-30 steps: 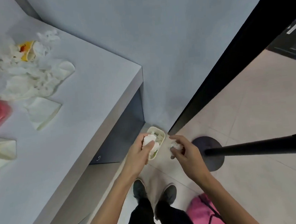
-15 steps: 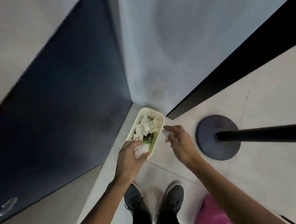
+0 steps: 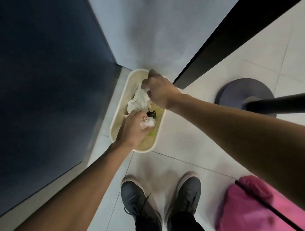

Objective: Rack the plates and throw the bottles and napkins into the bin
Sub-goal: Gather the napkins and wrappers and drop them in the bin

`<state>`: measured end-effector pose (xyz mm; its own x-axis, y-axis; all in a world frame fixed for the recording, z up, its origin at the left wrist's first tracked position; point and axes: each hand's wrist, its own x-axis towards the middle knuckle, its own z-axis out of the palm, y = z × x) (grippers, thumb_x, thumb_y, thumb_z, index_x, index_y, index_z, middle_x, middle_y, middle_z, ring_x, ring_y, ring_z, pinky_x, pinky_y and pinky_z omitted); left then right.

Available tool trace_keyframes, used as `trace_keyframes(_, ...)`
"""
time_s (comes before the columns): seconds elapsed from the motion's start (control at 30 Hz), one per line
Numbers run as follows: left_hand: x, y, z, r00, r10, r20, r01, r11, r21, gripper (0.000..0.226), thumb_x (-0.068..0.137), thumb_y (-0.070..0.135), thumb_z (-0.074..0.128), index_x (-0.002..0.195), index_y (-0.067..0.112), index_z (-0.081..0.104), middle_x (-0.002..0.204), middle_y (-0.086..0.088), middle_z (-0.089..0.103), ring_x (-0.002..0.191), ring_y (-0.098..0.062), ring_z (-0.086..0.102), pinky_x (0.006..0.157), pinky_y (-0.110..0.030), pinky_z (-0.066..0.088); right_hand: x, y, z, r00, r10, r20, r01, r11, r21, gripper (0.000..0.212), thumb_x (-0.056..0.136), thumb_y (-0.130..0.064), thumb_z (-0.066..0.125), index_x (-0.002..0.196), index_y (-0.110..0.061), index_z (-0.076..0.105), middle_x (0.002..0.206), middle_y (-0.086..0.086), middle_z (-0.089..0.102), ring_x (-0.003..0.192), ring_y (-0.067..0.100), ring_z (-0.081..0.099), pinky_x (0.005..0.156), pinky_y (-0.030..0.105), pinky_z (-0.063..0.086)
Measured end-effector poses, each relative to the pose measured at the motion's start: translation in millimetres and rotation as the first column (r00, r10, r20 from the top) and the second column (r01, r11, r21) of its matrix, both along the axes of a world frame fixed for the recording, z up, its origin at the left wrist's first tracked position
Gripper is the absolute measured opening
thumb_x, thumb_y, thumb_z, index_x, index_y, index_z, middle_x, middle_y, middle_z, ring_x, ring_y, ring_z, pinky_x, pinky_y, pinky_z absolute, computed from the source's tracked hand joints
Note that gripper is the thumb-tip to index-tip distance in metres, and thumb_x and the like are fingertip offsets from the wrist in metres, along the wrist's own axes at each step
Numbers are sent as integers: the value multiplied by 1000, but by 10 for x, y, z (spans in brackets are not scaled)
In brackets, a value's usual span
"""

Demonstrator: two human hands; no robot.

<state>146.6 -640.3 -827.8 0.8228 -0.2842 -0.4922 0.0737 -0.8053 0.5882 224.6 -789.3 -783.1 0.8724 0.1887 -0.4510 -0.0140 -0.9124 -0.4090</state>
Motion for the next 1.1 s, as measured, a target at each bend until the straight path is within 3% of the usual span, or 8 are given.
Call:
trace_keyframes(0.17, 19, -147, -293, 1000, 0, 2, 0, 999, -34, 49, 77, 24, 81, 122, 15, 62, 121, -8, 60, 108, -24, 59, 90, -35, 49, 152, 122, -361, 991, 127, -49, -132, 986, -104, 41, 90, -6, 54, 131, -12, 56, 143, 13, 35, 116, 33, 54, 95, 35, 47)
trace_keyframes(0.33, -46, -213, -359, 993, 106, 55, -100, 990, -103, 48, 81, 11, 75, 127, 13, 60, 126, -6, 62, 114, -21, 59, 95, -25, 44, 155, 112, -477, 977, 141, -159, -161, 980, -120, 53, 90, -6, 50, 143, -17, 45, 152, 14, 23, 121, 34, 52, 94, 39, 47)
trace_keyframes(0.47, -98, -194, -409, 969, 163, 183, -143, 982, -120, 31, 77, 13, 78, 106, 16, 66, 111, -2, 62, 93, -21, 63, 75, -35, 53, 138, 99, -444, 988, 85, -126, -93, 994, -51, 51, 89, -7, 51, 138, -19, 52, 139, 9, 37, 118, 31, 53, 97, 41, 46)
trace_keyframes(0.57, -39, -276, -403, 973, 101, 208, -90, 994, -63, 25, 78, 13, 76, 99, 14, 62, 101, -3, 62, 86, -24, 63, 67, -41, 54, 93, 46, -374, 996, 74, -58, -72, 997, 39, 51, 86, -5, 52, 135, -17, 56, 127, 9, 46, 114, 30, 54, 96, 38, 46)
trace_keyframes(0.77, 210, -379, -443, 988, 153, -17, -153, 988, 13, 20, 89, 26, 66, 102, 11, 63, 91, -2, 65, 84, -23, 63, 61, -29, 38, -131, -6, -161, 998, 50, 30, -54, 986, 157, 42, 81, -2, 50, 118, -13, 66, 118, 10, 55, 102, 30, 58, 89, 40, 49)
trace_keyframes(0.83, 203, -334, -335, 983, 169, -68, -169, 986, 11, 17, 89, 24, 61, 104, 15, 62, 92, 1, 66, 86, -24, 64, 63, -31, 44, -236, -12, -30, 998, 28, 50, -38, 977, 211, 45, 76, 3, 49, 115, -10, 67, 114, 12, 58, 99, 31, 59, 87, 41, 49)
trace_keyframes(0.97, 128, -155, 69, 965, 253, -65, -254, 967, -9, 30, 93, 26, 62, 122, 29, 64, 115, 9, 68, 89, -18, 67, 78, -30, 52, -438, -49, 332, 995, -98, 30, 84, 946, 313, 44, 75, 10, 49, 112, -5, 68, 114, 15, 58, 103, 30, 59, 83, 26, 44)
trace_keyframes(1.1, 2, -19, 602, 846, 495, -199, -529, 826, -192, 18, 94, 16, 63, 106, 26, 70, 104, 5, 71, 83, -17, 69, 80, -47, 60, -644, -97, 776, 983, -181, -21, 178, 928, 329, 38, 81, 7, 53, 112, -10, 68, 121, 7, 58, 105, 24, 59, 82, 18, 38)
